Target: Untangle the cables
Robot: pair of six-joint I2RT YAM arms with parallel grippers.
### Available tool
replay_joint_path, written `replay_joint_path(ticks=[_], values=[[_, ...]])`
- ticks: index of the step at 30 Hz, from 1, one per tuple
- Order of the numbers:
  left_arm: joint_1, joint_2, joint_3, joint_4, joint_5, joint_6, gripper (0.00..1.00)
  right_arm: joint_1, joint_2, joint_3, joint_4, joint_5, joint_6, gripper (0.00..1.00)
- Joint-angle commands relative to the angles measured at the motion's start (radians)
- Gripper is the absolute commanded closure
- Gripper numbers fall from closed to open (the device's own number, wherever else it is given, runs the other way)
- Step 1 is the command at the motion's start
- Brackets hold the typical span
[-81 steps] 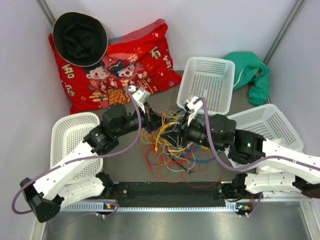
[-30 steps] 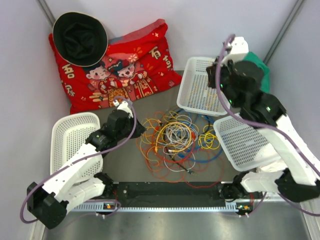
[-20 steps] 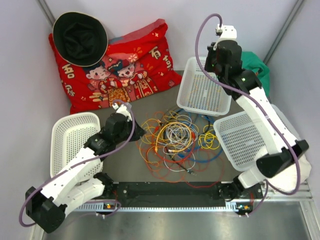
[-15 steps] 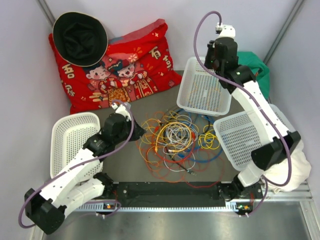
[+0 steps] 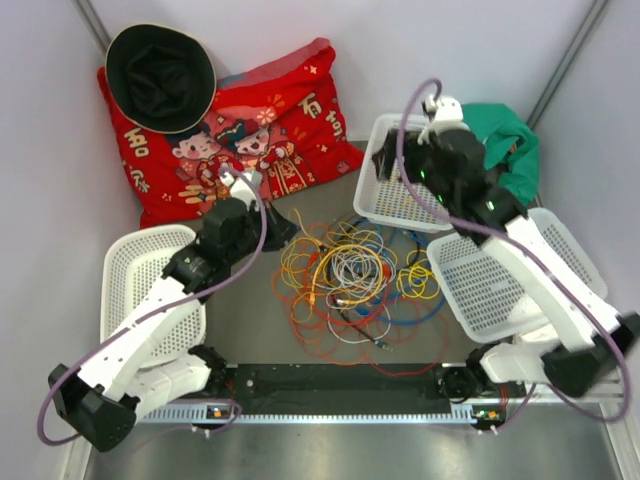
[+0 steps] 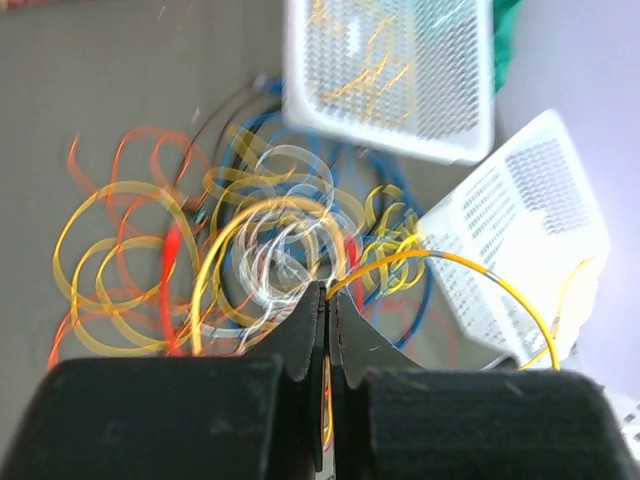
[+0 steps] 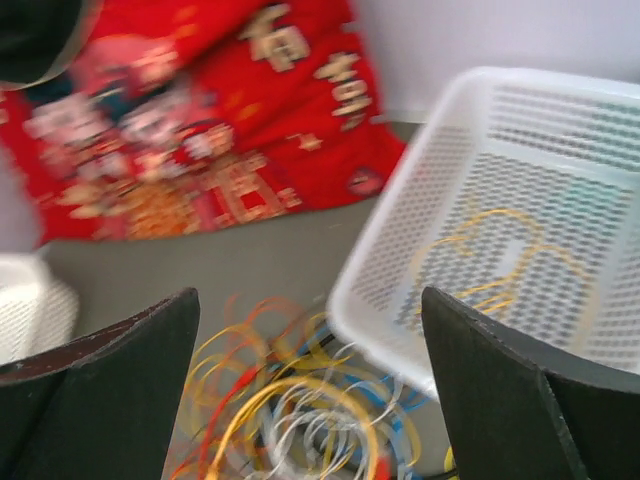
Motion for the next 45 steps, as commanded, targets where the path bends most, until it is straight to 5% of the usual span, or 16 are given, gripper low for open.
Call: replay_joint_path(ticks=[1,5,13,19,33,39,45], values=[[0.001,0.074,0.155,0.086,0.023,0.01,1.0,0.057,-0.26,-0.222,0.134,-0.15,0.078,0.11],[0.003,0.155,0.295,0.062,0.02,0.028,1.0,0.088,-0.435,-0.467,0.189,-0.211,0.135,0.15],[0.0,0.272,0.49,0.063,0.044,0.016,1.0,0.18,-0.561,-0.651,0.292,-0.395,0.207,0.21],[-0.018,0.309,0.591,0.068,0.081,-0.012,1.0,0.306,-0.478,-0.638,0.41,-0.382,0.169,0.18],[-0.071,0.306,0.591,0.056,0.075,-0.032,1.0,0.346,-0.155,-0.508,0.74,-0.339,0.174,0.23],[-0.071,0.295,0.559,0.069,0.084,-0.038,1.0,0.347,-0.102,-0.506,0.785,-0.276,0.163,0.4],[-0.071,0.277,0.534,0.071,0.072,-0.027,1.0,0.346,-0.162,-0.528,0.751,-0.213,0.134,0.86]])
